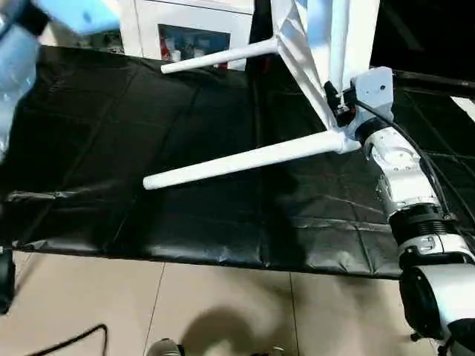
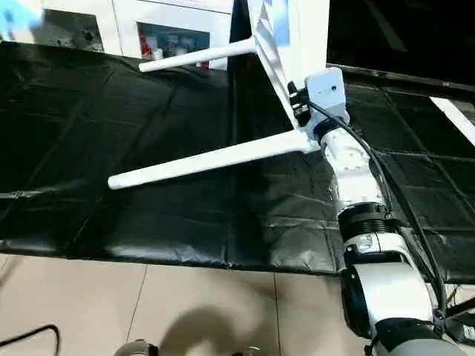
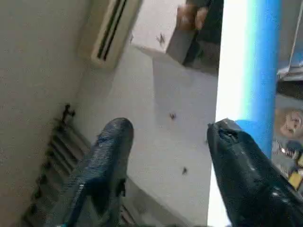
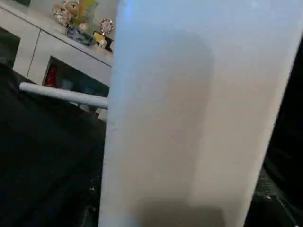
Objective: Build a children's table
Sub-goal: Flip table
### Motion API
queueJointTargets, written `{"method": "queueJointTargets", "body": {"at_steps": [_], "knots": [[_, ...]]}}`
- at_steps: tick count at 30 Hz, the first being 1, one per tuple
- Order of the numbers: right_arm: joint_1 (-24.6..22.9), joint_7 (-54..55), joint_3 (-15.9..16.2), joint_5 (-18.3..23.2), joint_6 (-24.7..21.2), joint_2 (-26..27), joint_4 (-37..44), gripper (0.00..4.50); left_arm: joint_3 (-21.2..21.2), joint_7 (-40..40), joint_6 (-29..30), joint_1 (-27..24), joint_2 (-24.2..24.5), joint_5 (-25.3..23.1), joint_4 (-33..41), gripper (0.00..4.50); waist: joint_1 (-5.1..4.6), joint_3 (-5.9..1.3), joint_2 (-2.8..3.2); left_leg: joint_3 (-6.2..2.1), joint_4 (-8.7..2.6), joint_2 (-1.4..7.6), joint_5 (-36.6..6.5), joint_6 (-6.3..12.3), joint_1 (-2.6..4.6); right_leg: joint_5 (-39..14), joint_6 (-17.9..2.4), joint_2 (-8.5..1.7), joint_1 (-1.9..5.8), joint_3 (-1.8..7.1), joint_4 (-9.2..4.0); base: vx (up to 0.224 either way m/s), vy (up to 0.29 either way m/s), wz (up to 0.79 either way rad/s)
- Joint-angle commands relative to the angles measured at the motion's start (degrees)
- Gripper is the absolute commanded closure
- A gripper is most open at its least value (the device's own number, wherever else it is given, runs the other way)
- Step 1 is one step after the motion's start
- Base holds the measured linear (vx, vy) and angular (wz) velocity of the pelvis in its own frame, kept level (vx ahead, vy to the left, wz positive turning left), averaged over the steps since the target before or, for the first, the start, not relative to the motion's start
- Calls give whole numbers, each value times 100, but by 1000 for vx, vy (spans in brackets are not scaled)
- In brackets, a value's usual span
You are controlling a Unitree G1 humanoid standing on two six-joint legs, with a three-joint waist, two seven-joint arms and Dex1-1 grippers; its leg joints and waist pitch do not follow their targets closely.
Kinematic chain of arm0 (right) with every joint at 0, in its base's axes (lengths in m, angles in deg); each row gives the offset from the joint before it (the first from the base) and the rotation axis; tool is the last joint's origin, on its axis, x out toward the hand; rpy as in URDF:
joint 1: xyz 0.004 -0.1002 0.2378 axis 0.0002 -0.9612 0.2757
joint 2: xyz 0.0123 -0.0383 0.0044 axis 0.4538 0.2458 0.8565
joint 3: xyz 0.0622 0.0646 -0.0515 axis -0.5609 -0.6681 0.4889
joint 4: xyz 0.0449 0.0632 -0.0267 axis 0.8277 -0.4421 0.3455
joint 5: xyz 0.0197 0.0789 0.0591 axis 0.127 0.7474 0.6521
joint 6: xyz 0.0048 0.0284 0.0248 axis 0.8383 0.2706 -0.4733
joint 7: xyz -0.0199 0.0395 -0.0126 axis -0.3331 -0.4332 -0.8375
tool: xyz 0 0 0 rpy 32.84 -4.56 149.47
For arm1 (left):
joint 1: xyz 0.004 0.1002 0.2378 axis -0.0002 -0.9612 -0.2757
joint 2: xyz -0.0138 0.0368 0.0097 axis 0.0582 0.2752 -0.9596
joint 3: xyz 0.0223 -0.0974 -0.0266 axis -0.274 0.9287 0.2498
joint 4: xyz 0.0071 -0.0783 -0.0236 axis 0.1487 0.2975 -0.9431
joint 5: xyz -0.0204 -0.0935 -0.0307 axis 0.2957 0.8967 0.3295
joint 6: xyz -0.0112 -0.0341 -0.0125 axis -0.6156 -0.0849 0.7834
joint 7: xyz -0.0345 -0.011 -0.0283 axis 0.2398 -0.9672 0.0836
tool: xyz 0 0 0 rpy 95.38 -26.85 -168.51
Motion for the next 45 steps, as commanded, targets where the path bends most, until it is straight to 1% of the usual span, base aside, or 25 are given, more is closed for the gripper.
{"method": "queueJointTargets", "body": {"at_steps": [1, 8, 9, 12, 13, 16, 17, 18, 20, 21, 23, 26, 28, 30, 31, 33, 34, 35, 36, 37, 39, 40, 41, 42, 45], "knots": [[155, -157, 118, -288, 373, -245, 543, 260, -203, 347, 378, 8, 4, -93, -501, 169, 21, -506, 109, 11, -282, 81, -700, -247, 185, 105, -961, -356, 387, 282, -341, 0, 0, 0], [203, -165, 105, -298, 392, -319, 559, 260, -238, 416, 336, -65, -75, -131, -646, 169, 67, -492, 94, 7, -297, 94, -906, -308, 195, -177, -916, -369, 381, 284, -374, 0, 0, 0], [209, -165, 115, -295, 394, -337, 558, 260, -314, 554, 146, -35, -66, -20, -741, 169, 77, -484, 90, 6, -302, 90, -945, -318, 190, -279, -882, -370, 381, 283, -386, 0, 0, 0], [211, -161, 122, -298, 388, -347, 562, 260, -380, 715, -62, -44, -46, 133, -805, 169, 108, -487, 93, 2, -306, 87, -1033, -350, 201, -461, -829, -379, 367, 284, -407, 0, 0, 0], [212, -161, 124, -302, 387, -354, 562, 260, -378, 898, -202, -84, -61, 346, -818, 169, 108, -484, 96, 2, -310, 88, -1053, -357, 202, -478, -827, -376, 361, 283, -408, 0, 0, 0], [215, -160, 137, -315, 390, -359, 561, 260, -373, 907, -331, -154, -33, 397, -809, 169, 107, -486, 96, -6, -316, 100, -1128, -395, 205, -551, -820, -386, 356, 280, -406, 0, 0, 0], [212, -161, 142, -319, 388, -357, 563, 260, -375, 945, -464, -164, -30, 462, -866, 169, 102, -483, 87, -5, -314, 94, -1129, -384, 197, -565, -805, -380, 355, 278, -413, 0, 0, 0], [211, -164, 144, -320, 388, -359, 563, 260, -376, 985, -558, -167, -33, 517, -909, 169, 100, -484, 95, -7, -317, 94, -1137, -383, 196, -608, -786, -384, 356, 279, -417, 0, 0, 0], [209, -169, 146, -324, 391, -360, 561, 260, -273, 979, -571, -189, -76, 670, -978, 169, 99, -491, 95, -6, -316, 94, -1102, -397, 194, -550, -794, -384, 358, 280, -405, 0, 0, 0], [205, -177, 146, -328, 393, -365, 557, 260, -196, 1061, -688, -173, -75, 848, -1045, 169, 95, -493, 100, -7, -316, 93, -1069, -396, 190, -479, -803, -379, 366, 278, -396, 0, 0, 0], [204, -178, 146, -331, 392, -366, 555, 260, -187, 1130, -781, -156, -69, 926, -1085, 169, 98, -494, 93, -6, -316, 83, -1048, -388, 186, -444, -817, -382, 369, 277, -400, 0, 0, 0], [195, -183, 148, -335, 390, -365, 557, 260, -101, 1357, -910, -148, -126, 1290, -1108, 169, 95, -497, 98, 1, -312, 91, -1014, -376, 197, -331, -858, -380, 365, 280, -386, 0, 0, 0], [187, -185, 151, -342, 392, -362, 556, 260, -111, 1383, -954, -141, -109, 1333, -1109, 169, 92, -499, 108, -2, -315, 91, -999, -378, 192, -300, -870, -379, 373, 280, -378, 0, 0, 0], [175, -183, 155, -347, 396, -360, 553, 260, -194, 1533, -1084, -135, -84, 1379, -1123, 169, 90, -497, 99, 3, -315, 92, -1004, -365, 194, -304, -859, -380, 376, 283, -384, 0, 0, 0], [170, -180, 157, -348, 398, -358, 553, 260, -212, 1596, -1113, -140, -87, 1413, -1125, 169, 93, -497, 130, -4, -315, 93, -1007, -375, 194, -304, -858, -385, 377, 284, -378, 0, 0, 0], [150, -170, 161, -350, 400, -353, 557, 260, -273, 1835, -1242, -167, -93, 1544, -1117, 169, 100, -496, 112, 1, -317, 89, -993, -370, 191, -282, -861, -383, 378, 288, -378, 0, 0, 0], [142, -165, 162, -351, 399, -351, 563, 260, -281, 1844, -1203, -161, -88, 1515, -1123, 169, 100, -501, 144, -3, -320, 95, -983, -386, 189, -250, -866, -388, 382, 288, -364, 0, 0, 0], [132, -162, 162, -350, 395, -348, 579, 260, -336, 1844, -1204, -144, -47, 1379, -1164, 169, 91, -520, 150, 0, -310, 90, -937, -397, 196, -83, -897, -376, 387, 286, -350, 0, 0, 0], [120, -162, 162, -349, 390, -346, 601, 260, -397, 1821, -1187, -121, 1, 1207, -1228, 169, 84, -518, 137, -5, -308, 90, -878, -381, 183, 38, -914, -367, 401, 281, -344, 0, 0, 0], [115, -162, 163, -349, 389, -347, 609, 260, -415, 1815, -1166, -110, 15, 1150, -1259, 169, 78, -510, 128, -1, -309, 88, -897, -371, 188, 13, -913, -363, 398, 280, -351, 0, 0, 0], [109, -158, 167, -354, 385, -344, 628, 260, -428, 1800, -1075, -76, 36, 1063, -1347, 169, 69, -497, 142, 0, -309, 85, -948, -351, 188, -147, -883, -373, 399, 288, -369, 0, 0, 0], [105, -158, 169, -356, 384, -345, 646, 260, -459, 1643, -982, -32, 74, 865, -1395, 169, 66, -502, 143, -2, -309, 89, -948, -360, 187, -155, -885, -374, 405, 289, -363, 0, 0, 0], [101, -161, 176, -365, 384, -348, 669, 260, -464, 1388, -903, 40, 106, 642, -1442, 169, 64, -496, 173, -6, -306, 95, -963, -366, 195, -176, -884, -374, 393, 290, -364, 0, 0, 0], [99, -166, 185, -376, 392, -356, 682, 260, -435, 1186, -856, 102, 100, 552, -1445, 169, 52, -489, 165, -5, -311, 96, -1008, -376, 195, -233, -870, -365, 389, 288, -373, 0, 0, 0], [95, -176, 198, -390, 403, -368, 702, 260, -398, 1009, -749, 178, 78, 527, -1456, 169, 42, -495, 169, -9, -310, 91, -1012, -377, 191, -256, -866, -374, 398, 290, -373, 0, 0, 0]]}}
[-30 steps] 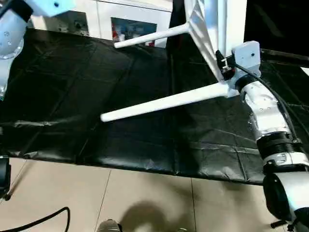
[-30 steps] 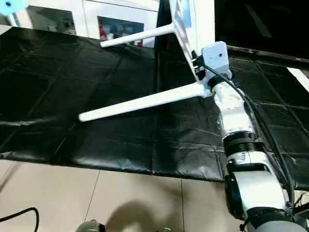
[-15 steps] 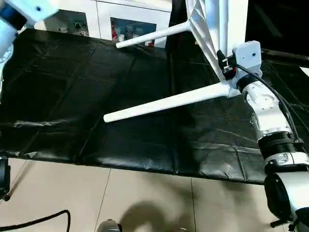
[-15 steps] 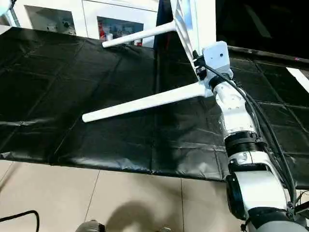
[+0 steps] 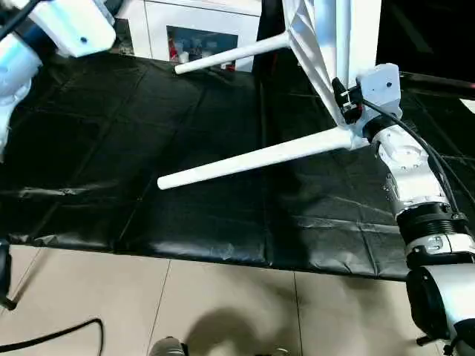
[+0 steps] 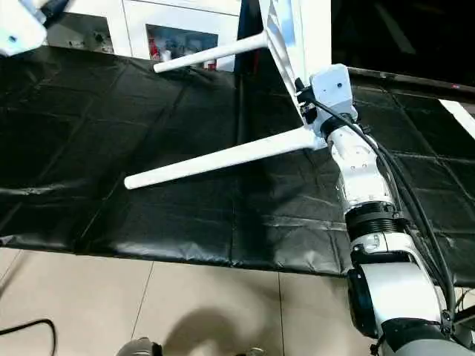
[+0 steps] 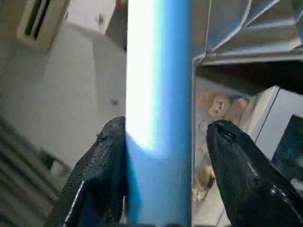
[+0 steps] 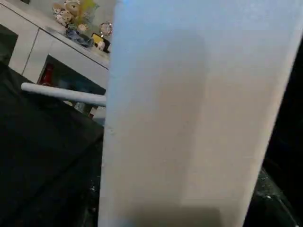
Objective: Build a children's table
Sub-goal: Flip table
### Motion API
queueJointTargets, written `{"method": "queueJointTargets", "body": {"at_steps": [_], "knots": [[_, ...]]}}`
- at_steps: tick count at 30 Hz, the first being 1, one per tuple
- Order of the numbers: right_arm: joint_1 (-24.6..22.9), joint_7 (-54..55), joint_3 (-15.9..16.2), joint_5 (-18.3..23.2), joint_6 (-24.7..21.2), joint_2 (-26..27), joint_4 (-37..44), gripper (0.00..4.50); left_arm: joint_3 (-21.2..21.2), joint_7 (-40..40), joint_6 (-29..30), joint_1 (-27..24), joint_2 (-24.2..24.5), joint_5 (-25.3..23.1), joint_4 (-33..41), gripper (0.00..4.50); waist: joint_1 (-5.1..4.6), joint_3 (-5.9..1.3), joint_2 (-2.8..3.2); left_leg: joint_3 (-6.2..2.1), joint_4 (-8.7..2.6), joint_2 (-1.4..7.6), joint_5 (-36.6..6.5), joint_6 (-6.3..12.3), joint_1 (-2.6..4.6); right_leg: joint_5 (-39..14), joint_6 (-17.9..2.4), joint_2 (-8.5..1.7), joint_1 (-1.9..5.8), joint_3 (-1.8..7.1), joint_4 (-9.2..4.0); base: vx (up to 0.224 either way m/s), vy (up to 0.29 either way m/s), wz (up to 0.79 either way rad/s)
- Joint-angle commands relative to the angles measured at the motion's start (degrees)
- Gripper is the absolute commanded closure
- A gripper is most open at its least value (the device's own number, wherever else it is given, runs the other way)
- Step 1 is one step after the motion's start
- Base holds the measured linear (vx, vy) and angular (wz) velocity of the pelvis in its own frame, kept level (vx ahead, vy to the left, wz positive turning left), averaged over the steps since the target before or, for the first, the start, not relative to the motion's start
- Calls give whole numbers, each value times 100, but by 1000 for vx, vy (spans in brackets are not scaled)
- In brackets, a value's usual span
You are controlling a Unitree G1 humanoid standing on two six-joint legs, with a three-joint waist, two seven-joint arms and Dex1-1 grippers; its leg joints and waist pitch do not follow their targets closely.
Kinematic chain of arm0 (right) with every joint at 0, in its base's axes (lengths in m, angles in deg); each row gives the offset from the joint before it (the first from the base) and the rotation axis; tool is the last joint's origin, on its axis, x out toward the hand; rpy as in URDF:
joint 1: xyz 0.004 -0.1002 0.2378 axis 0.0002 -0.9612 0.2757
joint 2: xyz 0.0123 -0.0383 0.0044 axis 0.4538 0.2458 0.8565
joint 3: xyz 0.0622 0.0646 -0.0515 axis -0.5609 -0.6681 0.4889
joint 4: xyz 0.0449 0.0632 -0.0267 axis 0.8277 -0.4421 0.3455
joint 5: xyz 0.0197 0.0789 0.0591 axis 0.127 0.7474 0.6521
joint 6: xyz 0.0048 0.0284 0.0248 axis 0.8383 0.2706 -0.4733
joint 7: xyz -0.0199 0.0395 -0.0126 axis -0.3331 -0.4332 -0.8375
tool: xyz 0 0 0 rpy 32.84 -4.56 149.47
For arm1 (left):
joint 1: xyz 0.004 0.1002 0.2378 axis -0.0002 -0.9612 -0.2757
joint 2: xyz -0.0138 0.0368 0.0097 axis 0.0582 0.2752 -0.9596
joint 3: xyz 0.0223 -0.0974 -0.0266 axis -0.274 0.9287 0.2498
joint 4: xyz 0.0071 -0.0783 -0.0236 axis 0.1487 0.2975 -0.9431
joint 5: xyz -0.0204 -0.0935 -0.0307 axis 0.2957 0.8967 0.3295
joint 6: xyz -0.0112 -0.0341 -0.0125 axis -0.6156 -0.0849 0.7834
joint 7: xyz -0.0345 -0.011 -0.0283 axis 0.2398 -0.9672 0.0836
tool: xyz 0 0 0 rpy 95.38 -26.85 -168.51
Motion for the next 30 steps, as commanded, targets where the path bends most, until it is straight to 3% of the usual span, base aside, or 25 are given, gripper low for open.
{"method": "queueJointTargets", "body": {"at_steps": [1, 5, 6, 7, 12, 18, 22, 24, 28, 30], "knots": [[108, -174, 124, -222, 390, -186, 575, 260, -114, -159, 234, 138, -65, -189, -99, 169, -4, -519, 118, -11, -311, 95, -971, -367, 178, -218, -889, -376, 392, 281, -364, 0, 0, 0], [108, -206, 159, -266, 418, -227, 627, 260, -46, -193, 330, 213, -128, -109, -214, 169, -14, -529, 125, -8, -298, 81, -830, -300, 169, 59, -982, -371, 405, 282, -348, 0, 0, 0], [113, -205, 160, -270, 417, -232, 631, 260, -44, -172, 314, 197, -142, -91, -193, 206, -15, -528, 115, -4, -297, 81, -840, -289, 171, 83, -998, -369, 406, 282, -353, 0, 0, 0], [118, -205, 161, -274, 415, -236, 635, 260, -42, -151, 298, 182, -155, -74, -173, 206, -15, -529, 113, -4, -296, 80, -851, -285, 170, 77, -1002, -370, 408, 282, -353, 0, 0, 0], [178, -199, 165, -305, 359, -300, 673, 260, -54, -43, 289, -168, -400, 115, 158, 249, 5, -525, 90, 6, -294, 83, -879, -262, 172, 54, -1026, -369, 409, 283, -360, 0, 0, 0], [296, -206, 169, -369, 299, -425, 704, 260, 64, -290, 612, -715, -652, 259, 542, 270, 32, -511, 82, 13, -293, 82, -926, -250, 175, -181, -956, -359, 395, 279, -379, 0, 0, 0], [470, -194, 178, -480, 322, -604, 693, 260, 326, -355, 904, -962, -820, 582, 626, 284, 56, -515, 73, 18, -288, 75, -996, -260, 187, -416, -906, -357, 388, 280, -395, 0, 0, 0], [759, -261, 110, -500, 285, -855, 746, 260, 640, -411, 1192, -1227, -1043, 996, 696, 285, 61, -515, 79, 14, -288, 71, -1024, -259, 168, -509, -906, -361, 392, 278, -398, 0, 0, 0], [961, -409, 48, -404, 193, -999, 797, 260, 778, -400, 1346, -1421, -1163, 1217, 781, 286, 93, -512, 91, 19, -282, 67, -1054, -208, 176, -609, -880, -353, 369, 274, -420, 0, 0, 0], [1274, -1137, -24, -30, -273, -1198, 919, 260, 893, -401, 1529, -1756, -1295, 1391, 870, 286, 61, -507, 26, 10, -282, 78, -1081, -164, 154, -696, -868, -352, 393, 266, -414, 0, 0, 0]]}}
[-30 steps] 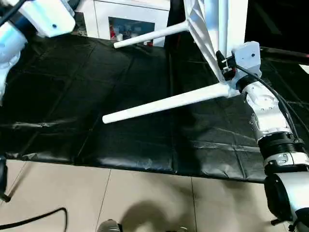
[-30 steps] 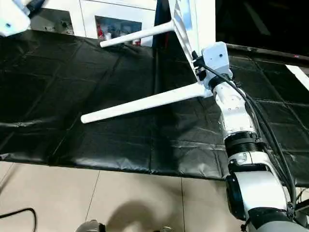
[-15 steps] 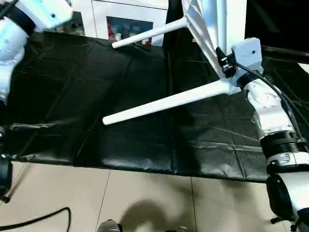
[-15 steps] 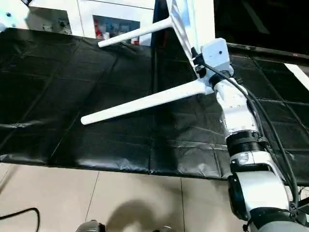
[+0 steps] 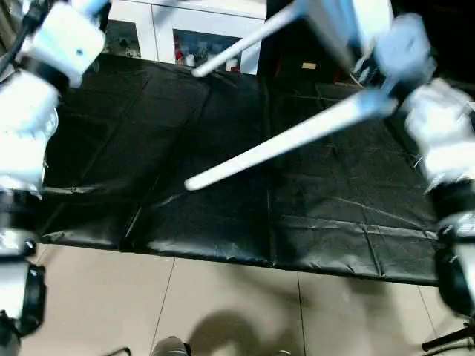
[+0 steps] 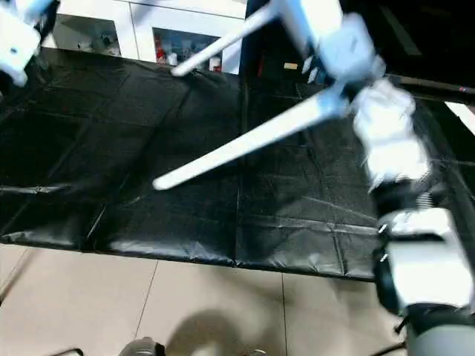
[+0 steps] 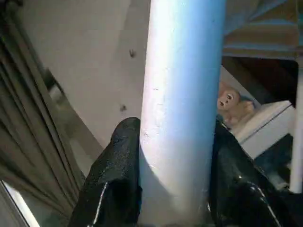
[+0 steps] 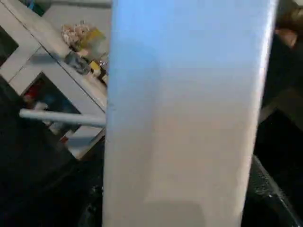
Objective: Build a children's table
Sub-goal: Flip table
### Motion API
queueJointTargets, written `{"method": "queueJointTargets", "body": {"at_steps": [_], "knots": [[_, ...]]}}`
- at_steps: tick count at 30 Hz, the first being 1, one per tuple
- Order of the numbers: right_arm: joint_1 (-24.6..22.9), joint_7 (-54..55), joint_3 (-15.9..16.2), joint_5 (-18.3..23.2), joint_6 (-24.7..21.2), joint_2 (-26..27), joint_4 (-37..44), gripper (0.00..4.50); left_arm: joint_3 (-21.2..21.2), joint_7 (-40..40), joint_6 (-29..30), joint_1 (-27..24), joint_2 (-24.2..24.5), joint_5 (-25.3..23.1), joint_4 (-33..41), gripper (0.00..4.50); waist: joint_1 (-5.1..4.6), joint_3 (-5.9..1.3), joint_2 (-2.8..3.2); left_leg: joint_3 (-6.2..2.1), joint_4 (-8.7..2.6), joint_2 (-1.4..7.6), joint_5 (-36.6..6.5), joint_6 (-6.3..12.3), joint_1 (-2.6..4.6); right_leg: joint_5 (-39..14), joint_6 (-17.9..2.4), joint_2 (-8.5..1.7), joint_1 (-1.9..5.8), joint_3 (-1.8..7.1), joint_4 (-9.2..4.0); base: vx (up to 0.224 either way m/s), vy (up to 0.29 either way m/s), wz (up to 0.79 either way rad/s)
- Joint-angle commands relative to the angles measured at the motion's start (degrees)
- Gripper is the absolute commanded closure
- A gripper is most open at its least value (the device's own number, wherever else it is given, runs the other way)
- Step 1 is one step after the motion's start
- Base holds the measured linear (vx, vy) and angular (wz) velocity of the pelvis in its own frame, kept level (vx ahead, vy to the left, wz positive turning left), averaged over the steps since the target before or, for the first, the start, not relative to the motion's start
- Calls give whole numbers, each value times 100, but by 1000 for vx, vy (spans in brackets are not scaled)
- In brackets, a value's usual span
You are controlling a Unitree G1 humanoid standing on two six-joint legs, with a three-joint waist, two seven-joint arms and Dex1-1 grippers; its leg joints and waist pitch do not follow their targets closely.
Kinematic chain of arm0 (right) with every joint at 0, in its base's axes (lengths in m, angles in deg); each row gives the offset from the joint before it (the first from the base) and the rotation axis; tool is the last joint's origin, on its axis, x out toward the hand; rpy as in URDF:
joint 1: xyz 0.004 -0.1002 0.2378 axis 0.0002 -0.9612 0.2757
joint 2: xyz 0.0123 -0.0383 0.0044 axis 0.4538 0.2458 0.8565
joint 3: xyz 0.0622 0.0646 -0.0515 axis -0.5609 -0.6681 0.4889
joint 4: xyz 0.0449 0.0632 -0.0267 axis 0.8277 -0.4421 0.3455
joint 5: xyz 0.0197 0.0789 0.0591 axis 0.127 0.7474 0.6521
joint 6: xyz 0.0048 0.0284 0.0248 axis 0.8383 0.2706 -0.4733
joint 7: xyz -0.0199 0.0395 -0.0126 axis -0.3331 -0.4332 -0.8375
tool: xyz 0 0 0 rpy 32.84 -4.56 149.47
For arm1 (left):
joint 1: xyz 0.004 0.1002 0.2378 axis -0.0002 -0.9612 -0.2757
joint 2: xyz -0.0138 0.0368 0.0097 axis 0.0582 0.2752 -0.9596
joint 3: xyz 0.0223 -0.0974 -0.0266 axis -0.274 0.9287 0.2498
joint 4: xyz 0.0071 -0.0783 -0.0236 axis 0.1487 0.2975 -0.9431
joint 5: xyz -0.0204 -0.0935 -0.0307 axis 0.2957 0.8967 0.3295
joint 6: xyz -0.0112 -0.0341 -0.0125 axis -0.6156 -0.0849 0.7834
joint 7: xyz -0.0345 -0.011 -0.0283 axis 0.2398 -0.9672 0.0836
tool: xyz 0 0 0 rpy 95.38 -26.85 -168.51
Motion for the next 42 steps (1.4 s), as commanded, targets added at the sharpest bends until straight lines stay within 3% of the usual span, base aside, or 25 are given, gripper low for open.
{"method": "queueJointTargets", "body": {"at_steps": [1, 7, 10, 16, 18, 22, 23, 24, 25, 27, 33, 38, 42], "knots": [[400, -369, -208, 388, -65, -253, 506, 260, -35, 73, 310, -319, -205, 276, -217, 286, -25, -494, 2, 12, -294, 83, -1098, -136, 154, -715, -873, -341, 356, 261, -415, 0, 0, 0], [341, -1992, 14, 985, -1063, -475, 1066, 260, 69, 171, 595, -494, -313, 368, -126, 292, -20, -469, 19, -6, -311, 112, -1235, -91, 184, -829, -909, -346, 336, 255, -447, 0, 0, 0], [197, -2646, 110, 1374, -1480, -490, 1434, 191, 73, 207, 652, -409, -289, 352, -218, 294, -21, -461, 26, -28, -320, 114, -1483, -153, 208, -1193, -825, -372, 337, 248, -485, 0, 0, 0], [58, -3006, 83, 1582, -1755, -355, 1728, 121, 14, 270, 790, -263, -204, 323, -376, 296, -62, -427, 29, -68, -351, 102, -1853, -278, 210, -1850, -668, -394, 310, 228, -567, 0, 0, 0], [-46, -3113, 83, 1718, -1861, -358, 1939, 100, 5, 287, 880, -243, -191, 311, -401, 296, -80, -406, 44, -89, -362, 96, -2097, -325, 245, -2231, -591, -397, 289, 214, -608, 0, 0, 0], [-128, -3282, -20, 1976, -1780, -293, 2118, 73, 25, 275, 1072, -267, -269, 326, -511, 296, -121, -410, 56, -108, -363, 95, -2240, -315, 265, -2460, -507, -414, 284, 212, -645, 0, 0, 0], [-130, -3290, -27, 1987, -1772, -288, 2124, 73, 26, 273, 1078, -270, -274, 327, -517, 296, -146, -425, 9, -102, -331, 78, -2235, -229, 242, -2435, -470, -407, 301, 204, -628, 0, 0, 0], [-140, -3359, -113, 2113, -1716, -228, 2204, 47, 36, 232, 1154, -311, -323, 330, -601, 296, -181, -409, -13, -107, -352, 62, -2046, -156, 175, -2517, -370, -406, 346, 192, -629, 0, 0, 0], [-140, -3381, -153, 2161, -1715, -201, 2238, 47, 39, 210, 1185, -329, -341, 332, -635, 296, -192, -405, -1, -117, -362, 62, -1996, -146, 155, -2612, -331, -407, 350, 180, -626, 0, 0, 0], [-89, -3366, -302, 2307, -1784, -115, 2316, 32, 29, 136, 1304, -404, -373, 294, -718, 296, -183, -421, 69, -110, -327, 64, -2088, -123, 263, -2901, -330, -414, 254, 193, -707, 0, 0, 0], [52, -3327, -574, 2545, -1853, -29, 2338, 0, 22, 48, 1624, -639, -460, 249, -618, 296, -183, -409, 99, -140, -344, 65, -2596, -195, 349, -3238, -330, -399, 187, 137, -762, 0, 0, 0], [180, -3065, -983, 3030, -1989, 114, 2422, 0, -26, 102, 1593, -748, -513, 208, -594, 296, -164, -419, 157, -182, -391, 89, -2952, -242, 441, -3044, -394, -388, 168, 91, -816, 0, 0, 0], [42, -2996, -1132, 3277, -2299, 144, 2686, 0, -111, 267, 1249, -823, -555, 258, -836, 296, -132, -413, 165, -214, -441, 91, -3200, -298, 446, -2866, -388, -392, 194, 90, -821, 0, 0, 0]]}}
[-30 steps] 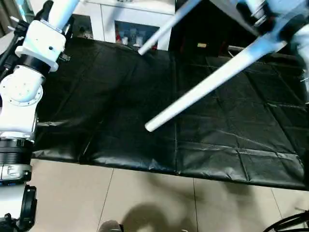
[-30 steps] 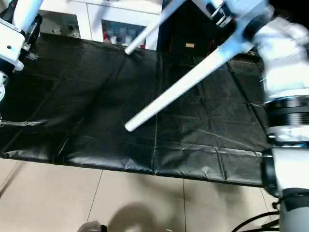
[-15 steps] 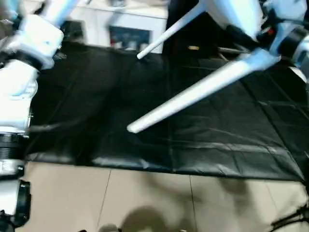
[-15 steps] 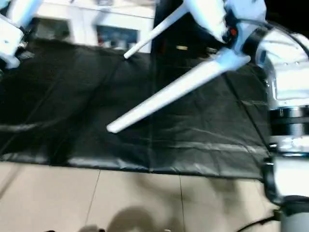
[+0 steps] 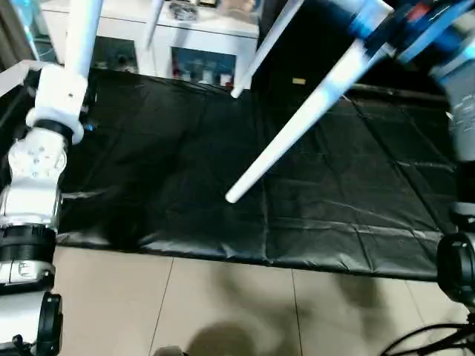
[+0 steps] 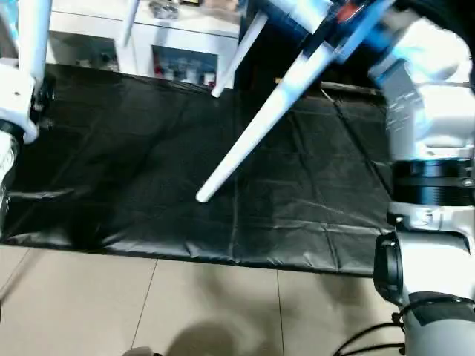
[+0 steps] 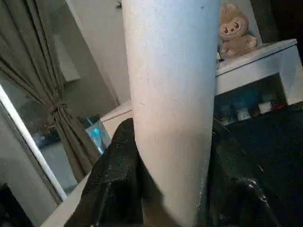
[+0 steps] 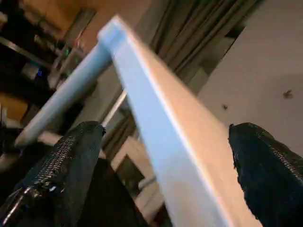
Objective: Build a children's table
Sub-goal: Flip table
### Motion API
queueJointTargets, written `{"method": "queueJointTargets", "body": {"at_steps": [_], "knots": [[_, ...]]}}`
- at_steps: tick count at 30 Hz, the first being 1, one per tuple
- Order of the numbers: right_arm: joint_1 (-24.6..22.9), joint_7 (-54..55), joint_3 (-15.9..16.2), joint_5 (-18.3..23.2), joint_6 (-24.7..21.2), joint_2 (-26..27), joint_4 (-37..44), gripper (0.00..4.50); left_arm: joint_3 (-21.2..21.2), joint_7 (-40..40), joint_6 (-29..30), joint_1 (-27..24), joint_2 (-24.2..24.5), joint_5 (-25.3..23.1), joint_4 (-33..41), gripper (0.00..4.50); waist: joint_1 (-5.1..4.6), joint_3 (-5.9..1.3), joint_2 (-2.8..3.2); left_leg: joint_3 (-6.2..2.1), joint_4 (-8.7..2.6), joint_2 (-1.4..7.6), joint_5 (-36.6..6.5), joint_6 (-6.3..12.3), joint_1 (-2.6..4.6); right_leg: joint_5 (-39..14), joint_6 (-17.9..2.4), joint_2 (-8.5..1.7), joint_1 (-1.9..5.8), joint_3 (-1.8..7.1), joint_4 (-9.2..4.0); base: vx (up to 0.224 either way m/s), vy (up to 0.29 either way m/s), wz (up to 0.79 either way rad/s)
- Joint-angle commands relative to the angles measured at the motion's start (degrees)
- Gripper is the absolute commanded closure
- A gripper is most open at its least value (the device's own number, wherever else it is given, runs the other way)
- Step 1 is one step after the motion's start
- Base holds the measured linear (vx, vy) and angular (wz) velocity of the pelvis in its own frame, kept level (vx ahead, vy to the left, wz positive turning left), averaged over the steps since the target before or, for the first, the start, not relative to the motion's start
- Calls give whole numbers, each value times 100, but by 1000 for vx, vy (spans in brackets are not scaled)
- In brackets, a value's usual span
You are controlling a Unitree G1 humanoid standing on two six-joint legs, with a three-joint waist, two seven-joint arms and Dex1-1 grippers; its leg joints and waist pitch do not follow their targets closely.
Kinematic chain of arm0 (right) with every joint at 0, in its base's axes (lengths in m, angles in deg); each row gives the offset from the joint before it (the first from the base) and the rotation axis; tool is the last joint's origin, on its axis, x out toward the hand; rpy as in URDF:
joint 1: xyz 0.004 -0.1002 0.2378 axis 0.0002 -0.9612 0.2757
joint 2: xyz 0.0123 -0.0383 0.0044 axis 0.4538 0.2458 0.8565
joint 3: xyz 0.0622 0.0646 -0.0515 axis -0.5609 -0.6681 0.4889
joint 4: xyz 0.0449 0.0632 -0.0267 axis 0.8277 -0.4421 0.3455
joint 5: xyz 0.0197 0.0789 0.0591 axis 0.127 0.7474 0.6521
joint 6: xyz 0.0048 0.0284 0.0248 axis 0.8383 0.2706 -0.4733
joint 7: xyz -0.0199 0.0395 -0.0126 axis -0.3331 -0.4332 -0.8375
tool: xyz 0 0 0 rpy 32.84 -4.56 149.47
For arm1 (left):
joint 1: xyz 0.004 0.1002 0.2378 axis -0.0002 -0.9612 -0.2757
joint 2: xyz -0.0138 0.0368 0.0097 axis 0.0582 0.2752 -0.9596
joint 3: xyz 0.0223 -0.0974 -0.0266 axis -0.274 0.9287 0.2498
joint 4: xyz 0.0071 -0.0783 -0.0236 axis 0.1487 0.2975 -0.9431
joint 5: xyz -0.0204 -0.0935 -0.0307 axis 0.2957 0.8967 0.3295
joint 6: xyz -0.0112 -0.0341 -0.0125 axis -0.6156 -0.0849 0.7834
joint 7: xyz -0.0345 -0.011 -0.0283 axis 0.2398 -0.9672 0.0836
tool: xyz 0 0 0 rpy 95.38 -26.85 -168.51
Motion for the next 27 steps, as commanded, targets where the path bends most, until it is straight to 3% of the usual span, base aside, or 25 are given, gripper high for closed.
{"method": "queueJointTargets", "body": {"at_steps": [1, 4, 7, 8, 9, 11, 12, 13, 14, 15, 16, 17, 18, 19, 20, 21, 22, 23, 24, 25, 26, 27], "knots": [[-143, -18, -94, 176, -239, -23, 286, 0, -455, 394, -138, -182, -109, -228, -270, 296, -59, -305, 167, -124, -490, 103, -3183, -339, 298, -2825, -423, -395, 4, 171, -647, 0, 0, 0], [-571, -48, 37, 248, -503, 37, 705, 0, -512, 574, -327, -284, -199, -130, -463, 296, -45, -266, 175, -146, -537, 125, -3412, -393, 339, -2897, -396, -419, 2, 159, -687, 0, 0, 0], [-1128, -11, 257, 292, -689, 110, 1145, 0, -553, 675, -437, -337, -278, -122, -692, 296, -18, -282, 160, -163, -539, 112, -3486, -399, 403, -3228, -273, -468, 24, 156, -761, 0, 0, 0], [-1523, -5, 412, 318, -784, 143, 1420, 0, -595, 726, -474, -371, -316, -146, -855, 296, -32, -287, 171, -174, -553, 112, -3548, -411, 406, -3255, -245, -451, 50, 137, -788, 0, 0, 0], [-1739, 40, 515, 265, -822, 156, 1530, 0, -611, 756, -478, -394, -348, -133, -953, 296, -25, -268, 200, -184, -557, 120, -3706, -414, 478, -3302, -244, -455, 19, 109, -826, 0, 0, 0], [-1902, 80, 593, 221, -855, 168, 1610, 0, -622, 788, -486, -412, -376, -114, -1026, 296, -48, -266, 195, -213, -569, 124, -3851, -426, 485, -3399, -222, -462, 63, 47, -862, 0, 0, 0], [-2209, 258, 728, 133, -979, 243, 1717, 0, -666, 897, -536, -459, -445, -79, -1143, 296, -36, -262, 239, -215, -558, 124, -3956, -437, 528, -3462, -192, -463, 54, 11, -903, 0, 0, 0], [-2265, 309, 756, 92, -998, 259, 1725, 0, -677, 910, -540, -468, -459, -80, -1166, 296, -37, -262, 231, -209, -554, 127, -3987, -428, 546, -3457, -194, -472, 55, -13, -923, 0, 0, 0], [-2314, 355, 781, 56, -1016, 272, 1731, 0, -687, 923, -542, -476, -471, -80, -1185, 296, -52, -243, 256, -231, -566, 143, -4146, -437, 570, -3495, -159, -480, 94, -135, -967, 0, 0, 0], [-2478, 520, 874, -89, -1119, 302, 1711, 0, -730, 971, -553, -486, -514, -90, -1262, 296, -92, -222, 313, -277, -655, 213, -4590, -483, 575, -3390, -106, -434, 176, -310, -964, 0, 0, 0], [-2478, 520, 874, -89, -1119, 302, 1711, 0, -730, 971, -553, -486, -514, -90, -1262, 296, -72, -222, 366, -282, -752, 272, -4848, -525, 526, -3107, -143, -382, 248, -351, -855, 0, 0, 0], [-2597, 694, 869, -152, -1202, 395, 1683, 0, -756, 983, -563, -478, -538, -117, -1343, 296, -36, -219, 421, -261, -971, 367, -5167, -577, 335, -2635, -255, -301, 408, -364, -542, -98, -1, 9], [-2763, 1002, 871, -294, -1297, 549, 1607, 0, -786, 991, -577, -463, -576, -151, -1489, 296, 479, -274, 419, 269, -1454, 285, -5486, -645, -247, -1252, -407, -66, 673, -220, 636, -98, -1, 9], [-2831, 1122, 863, -334, -1346, 613, 1594, 0, -797, 996, -589, -454, -590, -162, -1557, 296, 428, -259, 213, 354, -1370, 230, -4944, -693, -45, -2214, -366, -111, 499, 17, 630, -33, -71, 14], [-2956, 1334, 854, -420, -1356, 741, 1532, 0, -824, 995, -591, -443, -609, -195, -1680, 296, 251, -252, -335, 92, 373, -80, -2889, -518, 860, -5678, -22, -764, -555, 234, -882, 61, -110, -2], [-3082, 1570, 865, -533, -1323, 889, 1431, 0, -856, 993, -605, -428, -627, -234, -1828, 296, 375, -235, -101, -340, 447, -245, -872, -85, 407, -6371, -173, -1016, -75, 777, -1017, 61, -110, -2], [-3182, 1742, 884, -586, -1316, 973, 1407, 0, -883, 992, -637, -406, -636, -255, -1954, 296, 419, -233, -36, -386, 432, -245, -803, -86, 327, -6057, -186, -1091, 96, 715, -953, 0, 0, 0], [-3272, 1904, 886, -623, -1296, 1064, 1368, 0, -912, 988, -651, -391, -649, -279, -2054, 296, 426, -229, -12, -331, -127, -42, -1775, -401, 470, -4981, -94, -724, 32, 409, -714, 0, 0, 0], [-3449, 2202, 896, -677, -1249, 1280, 1246, 0, -967, 943, -693, -354, -688, -341, -2237, 296, 332, -346, 91, -395, -494, 99, -2806, -646, 476, -3122, -196, -418, 123, 258, -440, 0, 0, 0], [-3449, 2202, 896, -677, -1249, 1280, 1246, 0, -967, 943, -693, -354, -688, -341, -2237, 296, 306, -365, 133, -413, -573, 154, -2990, -663, 484, -2261, -320, -405, 153, 263, -388, 0, 0, 0], [-3550, 2342, 933, -730, -1229, 1370, 1173, 0, -1033, 889, -726, -314, -705, -420, -2356, 296, 269, -385, 165, -419, -662, 189, -2976, -672, 439, -1153, -556, -424, 239, 258, -334, 0, 0, 0], [-3623, 2465, 973, -797, -1228, 1427, 1122, 0, -1074, 858, -744, -274, -725, -465, -2451, 296, 240, -358, 148, -371, -694, 178, -3142, -648, 454, -1182, -600, -432, 241, 247, -399, 0, 0, 0]]}}
